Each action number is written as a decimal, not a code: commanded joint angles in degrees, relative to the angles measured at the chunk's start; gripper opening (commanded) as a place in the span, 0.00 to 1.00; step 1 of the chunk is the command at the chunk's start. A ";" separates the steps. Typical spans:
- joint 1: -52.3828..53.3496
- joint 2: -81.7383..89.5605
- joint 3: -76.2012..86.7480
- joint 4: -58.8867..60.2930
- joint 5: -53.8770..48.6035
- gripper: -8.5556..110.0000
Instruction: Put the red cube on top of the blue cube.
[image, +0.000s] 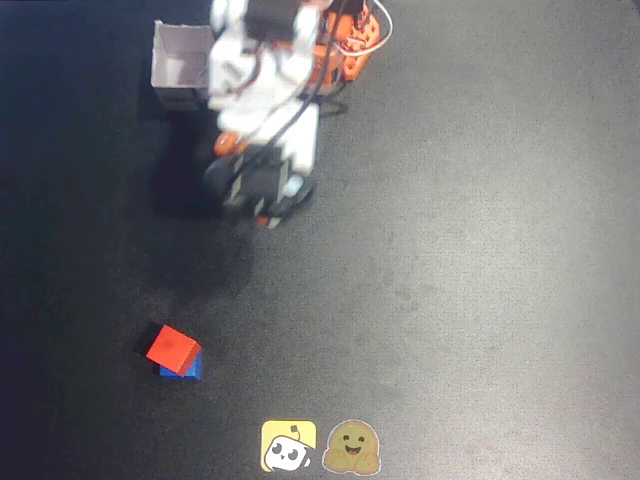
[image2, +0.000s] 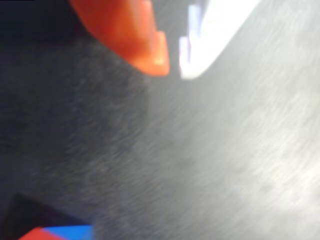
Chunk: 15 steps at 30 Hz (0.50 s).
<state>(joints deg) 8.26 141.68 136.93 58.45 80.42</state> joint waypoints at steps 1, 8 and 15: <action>-1.76 11.07 6.06 -1.14 -0.70 0.07; -5.19 25.75 17.14 -1.14 -3.34 0.07; -7.73 35.51 24.87 -0.18 -5.27 0.07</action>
<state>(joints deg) 1.32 174.81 161.10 58.54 75.67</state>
